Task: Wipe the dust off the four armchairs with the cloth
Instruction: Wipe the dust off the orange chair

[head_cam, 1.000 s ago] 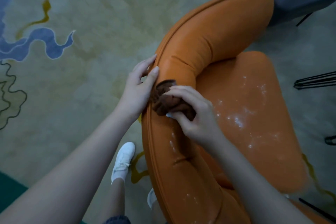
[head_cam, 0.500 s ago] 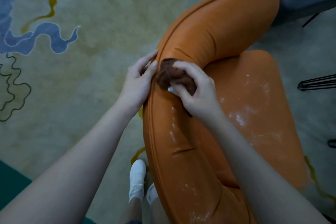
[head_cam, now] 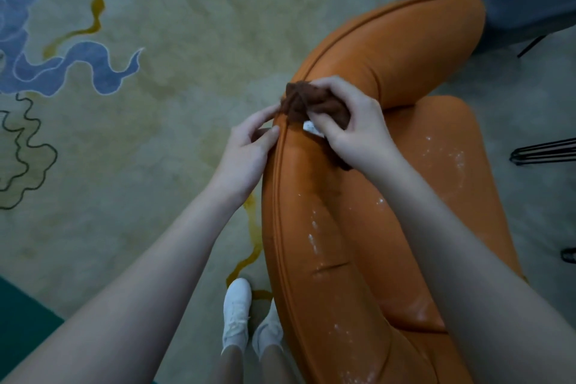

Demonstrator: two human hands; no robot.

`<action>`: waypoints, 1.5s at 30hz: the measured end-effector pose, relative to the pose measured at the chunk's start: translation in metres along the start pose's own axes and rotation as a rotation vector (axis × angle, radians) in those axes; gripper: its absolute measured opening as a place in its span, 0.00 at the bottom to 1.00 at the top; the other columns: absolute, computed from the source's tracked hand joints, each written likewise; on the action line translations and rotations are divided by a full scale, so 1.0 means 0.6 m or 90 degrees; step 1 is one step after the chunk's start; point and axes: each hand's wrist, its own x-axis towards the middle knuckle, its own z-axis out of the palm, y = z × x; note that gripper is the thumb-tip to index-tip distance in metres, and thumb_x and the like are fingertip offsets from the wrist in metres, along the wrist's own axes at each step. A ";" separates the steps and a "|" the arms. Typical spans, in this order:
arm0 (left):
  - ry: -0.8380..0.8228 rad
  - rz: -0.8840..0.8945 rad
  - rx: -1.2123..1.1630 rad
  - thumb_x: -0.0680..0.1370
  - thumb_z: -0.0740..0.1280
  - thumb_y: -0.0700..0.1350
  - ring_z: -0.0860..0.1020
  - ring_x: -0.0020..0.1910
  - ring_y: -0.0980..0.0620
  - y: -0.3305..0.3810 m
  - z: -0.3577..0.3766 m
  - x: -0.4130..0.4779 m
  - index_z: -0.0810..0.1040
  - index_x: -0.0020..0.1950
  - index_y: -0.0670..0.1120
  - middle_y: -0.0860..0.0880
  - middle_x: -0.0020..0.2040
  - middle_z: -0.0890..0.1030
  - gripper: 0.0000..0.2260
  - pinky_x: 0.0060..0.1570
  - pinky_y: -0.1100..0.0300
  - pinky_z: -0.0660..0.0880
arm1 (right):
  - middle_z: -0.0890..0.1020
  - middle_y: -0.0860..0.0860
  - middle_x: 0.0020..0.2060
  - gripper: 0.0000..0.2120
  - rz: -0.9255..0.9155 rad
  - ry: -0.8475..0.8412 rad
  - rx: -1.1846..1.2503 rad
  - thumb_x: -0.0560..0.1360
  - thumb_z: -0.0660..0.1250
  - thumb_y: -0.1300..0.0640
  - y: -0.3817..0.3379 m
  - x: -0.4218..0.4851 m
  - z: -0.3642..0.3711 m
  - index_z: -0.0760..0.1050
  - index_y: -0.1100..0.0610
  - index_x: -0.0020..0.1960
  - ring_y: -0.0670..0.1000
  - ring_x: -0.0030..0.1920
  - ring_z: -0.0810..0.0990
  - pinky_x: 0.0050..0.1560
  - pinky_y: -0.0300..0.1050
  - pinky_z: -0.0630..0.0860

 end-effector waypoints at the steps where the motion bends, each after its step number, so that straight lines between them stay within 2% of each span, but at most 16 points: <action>1: 0.001 -0.001 -0.001 0.81 0.62 0.33 0.80 0.44 0.63 0.000 -0.001 0.000 0.76 0.65 0.46 0.52 0.49 0.82 0.15 0.45 0.68 0.75 | 0.81 0.47 0.49 0.10 -0.008 -0.033 -0.016 0.75 0.67 0.61 0.001 0.006 0.001 0.78 0.57 0.56 0.46 0.53 0.80 0.53 0.34 0.71; 5: -0.014 0.009 0.009 0.80 0.63 0.32 0.81 0.47 0.60 0.000 -0.006 -0.002 0.76 0.62 0.49 0.50 0.52 0.82 0.16 0.50 0.66 0.75 | 0.81 0.47 0.49 0.13 -0.046 -0.147 -0.042 0.71 0.68 0.61 -0.003 -0.014 -0.011 0.78 0.59 0.55 0.45 0.52 0.79 0.52 0.31 0.70; 8: -0.030 0.016 0.008 0.80 0.62 0.32 0.80 0.52 0.55 -0.001 -0.011 -0.003 0.76 0.63 0.50 0.46 0.58 0.81 0.17 0.59 0.61 0.75 | 0.82 0.47 0.50 0.13 -0.046 -0.225 -0.003 0.71 0.67 0.59 -0.012 -0.055 -0.021 0.78 0.58 0.55 0.45 0.55 0.80 0.56 0.36 0.73; 10: -0.030 0.016 0.004 0.81 0.62 0.33 0.79 0.50 0.56 -0.001 -0.012 -0.005 0.76 0.64 0.51 0.48 0.56 0.81 0.17 0.57 0.63 0.75 | 0.82 0.48 0.50 0.12 -0.015 -0.249 0.040 0.72 0.67 0.60 -0.020 -0.081 -0.027 0.78 0.58 0.55 0.45 0.54 0.81 0.55 0.40 0.75; 12: -0.024 0.014 0.006 0.81 0.62 0.33 0.78 0.48 0.55 -0.001 -0.010 -0.005 0.76 0.64 0.51 0.48 0.51 0.82 0.17 0.54 0.64 0.76 | 0.82 0.46 0.47 0.11 0.035 -0.207 0.091 0.72 0.67 0.63 -0.023 -0.091 -0.034 0.78 0.57 0.54 0.45 0.51 0.81 0.52 0.42 0.76; 16: -0.011 0.004 0.004 0.81 0.62 0.35 0.80 0.45 0.61 -0.001 -0.006 -0.004 0.76 0.63 0.52 0.52 0.49 0.82 0.15 0.48 0.68 0.75 | 0.80 0.39 0.43 0.09 0.125 -0.038 0.174 0.74 0.67 0.62 -0.017 -0.084 -0.021 0.77 0.54 0.53 0.39 0.48 0.79 0.50 0.34 0.72; 19: -0.006 0.005 0.013 0.82 0.61 0.35 0.80 0.44 0.64 0.000 -0.004 -0.006 0.76 0.64 0.52 0.54 0.49 0.82 0.15 0.47 0.69 0.75 | 0.81 0.44 0.48 0.11 0.136 -0.008 0.170 0.74 0.67 0.61 -0.008 -0.103 0.004 0.77 0.60 0.57 0.41 0.51 0.80 0.53 0.36 0.74; 22: -0.009 -0.002 0.025 0.82 0.61 0.36 0.80 0.47 0.62 0.000 -0.004 -0.005 0.76 0.66 0.51 0.52 0.52 0.82 0.16 0.48 0.68 0.75 | 0.81 0.50 0.54 0.14 0.119 0.018 0.141 0.76 0.68 0.59 -0.003 -0.117 0.014 0.77 0.60 0.60 0.46 0.58 0.79 0.59 0.42 0.74; 25: 0.000 0.002 0.038 0.82 0.62 0.36 0.79 0.53 0.55 -0.002 -0.002 -0.005 0.76 0.66 0.51 0.49 0.58 0.82 0.16 0.57 0.60 0.76 | 0.77 0.52 0.60 0.15 0.069 0.058 0.051 0.76 0.67 0.61 0.000 -0.115 0.022 0.76 0.59 0.63 0.44 0.64 0.74 0.65 0.35 0.68; 28: 0.005 0.015 0.049 0.82 0.61 0.36 0.77 0.63 0.48 -0.004 0.000 -0.006 0.76 0.64 0.54 0.46 0.65 0.79 0.16 0.67 0.50 0.72 | 0.76 0.53 0.62 0.19 0.089 0.067 0.020 0.76 0.67 0.58 -0.001 -0.112 0.030 0.74 0.60 0.66 0.45 0.64 0.73 0.64 0.31 0.66; 31: 0.011 0.024 0.057 0.81 0.62 0.36 0.76 0.63 0.42 -0.003 0.002 -0.005 0.76 0.62 0.55 0.41 0.65 0.78 0.16 0.65 0.49 0.71 | 0.77 0.54 0.59 0.18 0.069 0.069 -0.003 0.75 0.69 0.57 -0.006 -0.116 0.034 0.77 0.60 0.63 0.45 0.61 0.75 0.63 0.31 0.68; 33: 0.006 0.033 0.055 0.82 0.62 0.36 0.78 0.58 0.49 -0.002 0.002 -0.006 0.76 0.63 0.54 0.45 0.65 0.78 0.16 0.64 0.51 0.72 | 0.79 0.54 0.57 0.16 0.024 0.055 -0.012 0.73 0.71 0.60 -0.014 -0.127 0.036 0.78 0.61 0.60 0.47 0.59 0.77 0.62 0.35 0.70; 35: -0.001 0.033 0.048 0.82 0.61 0.36 0.77 0.54 0.57 -0.002 0.003 -0.007 0.75 0.63 0.53 0.47 0.65 0.78 0.16 0.59 0.60 0.74 | 0.80 0.54 0.55 0.17 -0.009 0.018 -0.008 0.70 0.72 0.63 -0.023 -0.147 0.035 0.80 0.61 0.59 0.49 0.58 0.78 0.62 0.39 0.72; 37: 0.002 0.026 0.053 0.82 0.60 0.36 0.76 0.51 0.60 -0.001 0.003 -0.006 0.75 0.64 0.53 0.47 0.66 0.77 0.16 0.54 0.67 0.72 | 0.81 0.53 0.54 0.17 -0.011 -0.007 0.007 0.69 0.73 0.64 -0.027 -0.161 0.025 0.80 0.61 0.58 0.49 0.57 0.79 0.61 0.39 0.72; 42: 0.001 0.015 0.077 0.83 0.61 0.40 0.75 0.62 0.55 0.001 0.005 -0.006 0.75 0.68 0.49 0.49 0.67 0.77 0.15 0.62 0.60 0.71 | 0.79 0.48 0.51 0.13 0.041 0.122 -0.005 0.72 0.71 0.64 -0.007 -0.125 0.005 0.80 0.60 0.57 0.43 0.53 0.77 0.57 0.32 0.70; 45: 0.001 0.019 0.074 0.83 0.61 0.41 0.76 0.63 0.56 0.006 0.007 -0.010 0.74 0.69 0.47 0.49 0.67 0.77 0.14 0.65 0.60 0.71 | 0.79 0.53 0.55 0.16 0.047 0.054 -0.003 0.71 0.71 0.64 -0.004 -0.124 0.022 0.80 0.60 0.59 0.48 0.58 0.77 0.61 0.36 0.71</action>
